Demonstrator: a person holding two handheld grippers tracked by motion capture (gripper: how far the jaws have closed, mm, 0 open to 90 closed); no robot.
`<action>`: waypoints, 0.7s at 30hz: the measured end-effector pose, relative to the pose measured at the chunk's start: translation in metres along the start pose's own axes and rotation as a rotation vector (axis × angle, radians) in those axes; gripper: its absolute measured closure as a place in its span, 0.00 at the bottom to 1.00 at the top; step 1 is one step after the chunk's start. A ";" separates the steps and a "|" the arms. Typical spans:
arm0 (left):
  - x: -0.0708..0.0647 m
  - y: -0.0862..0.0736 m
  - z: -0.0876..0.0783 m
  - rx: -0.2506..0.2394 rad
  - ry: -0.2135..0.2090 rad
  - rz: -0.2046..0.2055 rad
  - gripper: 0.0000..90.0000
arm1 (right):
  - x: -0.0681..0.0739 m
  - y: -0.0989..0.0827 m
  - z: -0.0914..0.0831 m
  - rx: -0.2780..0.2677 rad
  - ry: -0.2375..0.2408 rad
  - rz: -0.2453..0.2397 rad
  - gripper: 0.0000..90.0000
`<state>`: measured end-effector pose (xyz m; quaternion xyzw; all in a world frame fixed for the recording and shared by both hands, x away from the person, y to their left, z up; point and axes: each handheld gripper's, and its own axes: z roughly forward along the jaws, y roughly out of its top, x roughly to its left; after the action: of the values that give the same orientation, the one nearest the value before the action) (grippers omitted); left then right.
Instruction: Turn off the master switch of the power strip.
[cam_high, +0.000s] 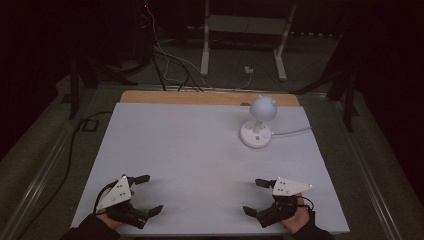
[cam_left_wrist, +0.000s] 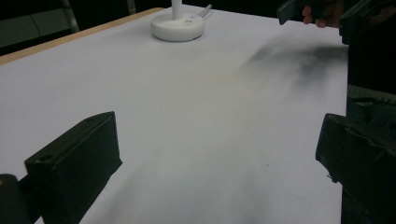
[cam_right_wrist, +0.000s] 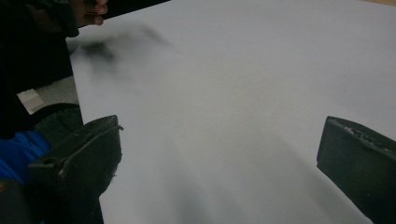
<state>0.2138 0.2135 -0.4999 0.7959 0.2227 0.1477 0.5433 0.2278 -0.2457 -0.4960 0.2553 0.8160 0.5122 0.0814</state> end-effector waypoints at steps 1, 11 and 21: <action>0.000 0.000 0.000 0.000 -0.001 -0.001 0.00 | 0.000 0.001 0.000 0.001 -0.002 -0.001 0.00; 0.000 0.000 0.000 -0.001 0.004 0.001 0.00 | 0.001 0.015 -0.003 -0.031 -0.001 -0.009 0.00; 0.000 0.000 0.000 0.000 0.005 -0.004 0.00 | -0.004 0.028 -0.007 -0.060 -0.013 -0.013 0.00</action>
<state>0.2138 0.2136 -0.4997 0.7951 0.2254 0.1486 0.5430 0.2377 -0.2432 -0.4685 0.2510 0.8014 0.5340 0.0977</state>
